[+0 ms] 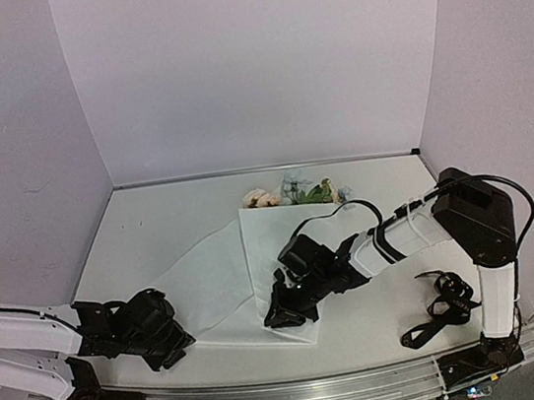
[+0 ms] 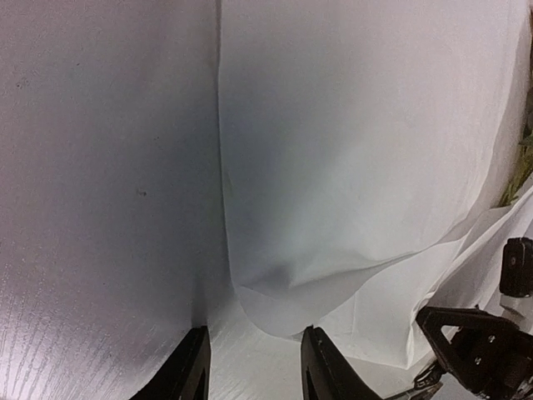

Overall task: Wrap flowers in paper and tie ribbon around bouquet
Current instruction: Pick up the two-thirds-folded wrapping paper from the center of the board, then fold the 2/3-folded wrapping paper at the center of the board, then pass from the left arm to the right

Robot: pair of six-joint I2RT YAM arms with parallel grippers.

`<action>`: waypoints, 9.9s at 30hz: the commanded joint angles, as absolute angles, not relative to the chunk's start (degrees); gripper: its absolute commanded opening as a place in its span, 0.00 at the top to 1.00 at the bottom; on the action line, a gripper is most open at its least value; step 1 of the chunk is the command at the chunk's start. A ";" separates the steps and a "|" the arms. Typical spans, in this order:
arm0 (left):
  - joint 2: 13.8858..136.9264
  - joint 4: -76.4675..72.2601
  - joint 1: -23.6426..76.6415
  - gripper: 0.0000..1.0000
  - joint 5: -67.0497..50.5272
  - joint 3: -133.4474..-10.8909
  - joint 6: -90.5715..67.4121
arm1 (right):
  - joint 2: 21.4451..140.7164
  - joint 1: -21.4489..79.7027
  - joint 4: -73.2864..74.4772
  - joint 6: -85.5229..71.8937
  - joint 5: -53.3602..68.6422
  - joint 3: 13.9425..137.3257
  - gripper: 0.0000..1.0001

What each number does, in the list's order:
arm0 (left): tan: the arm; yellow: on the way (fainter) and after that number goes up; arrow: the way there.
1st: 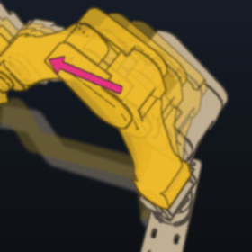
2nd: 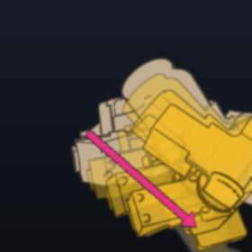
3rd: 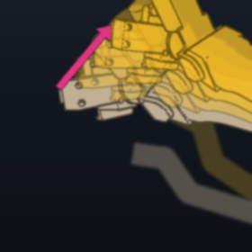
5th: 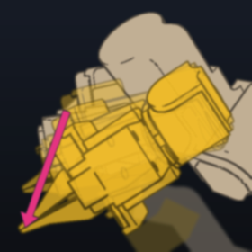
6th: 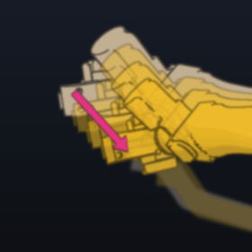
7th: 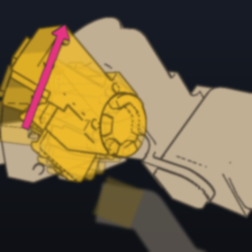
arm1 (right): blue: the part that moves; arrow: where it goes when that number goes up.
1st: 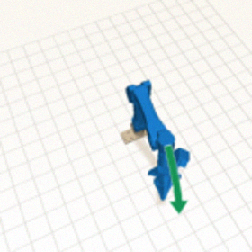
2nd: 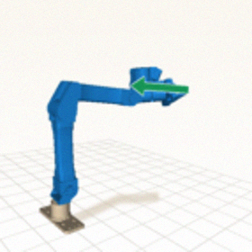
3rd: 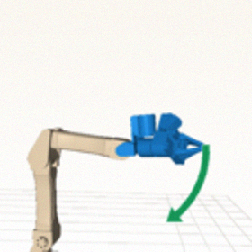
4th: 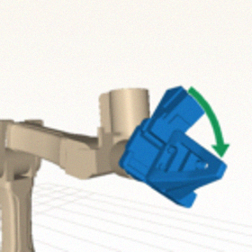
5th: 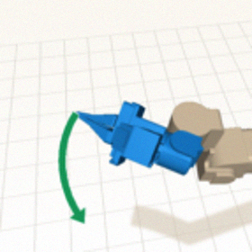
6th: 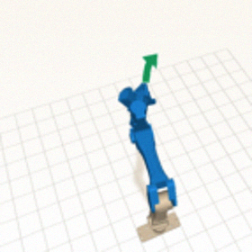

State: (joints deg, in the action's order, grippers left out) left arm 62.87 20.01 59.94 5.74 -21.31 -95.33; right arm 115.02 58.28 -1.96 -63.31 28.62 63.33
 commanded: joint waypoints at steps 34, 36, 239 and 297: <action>67.56 21.99 63.19 1.00 20.89 -36.81 -80.28 | 119.84 58.69 -1.64 -62.22 26.12 63.84 0.85; 67.14 22.37 63.19 1.00 20.77 -36.71 -80.25 | 119.90 59.03 -0.79 -61.02 25.80 64.13 0.85; 105.12 -6.87 66.67 1.00 -14.39 -55.25 -36.80 | 97.33 36.77 2.50 -57.71 21.58 45.92 0.69; 108.03 -8.94 66.69 1.00 -18.98 -58.94 -34.80 | 97.25 36.92 12.72 -58.26 29.41 56.12 0.60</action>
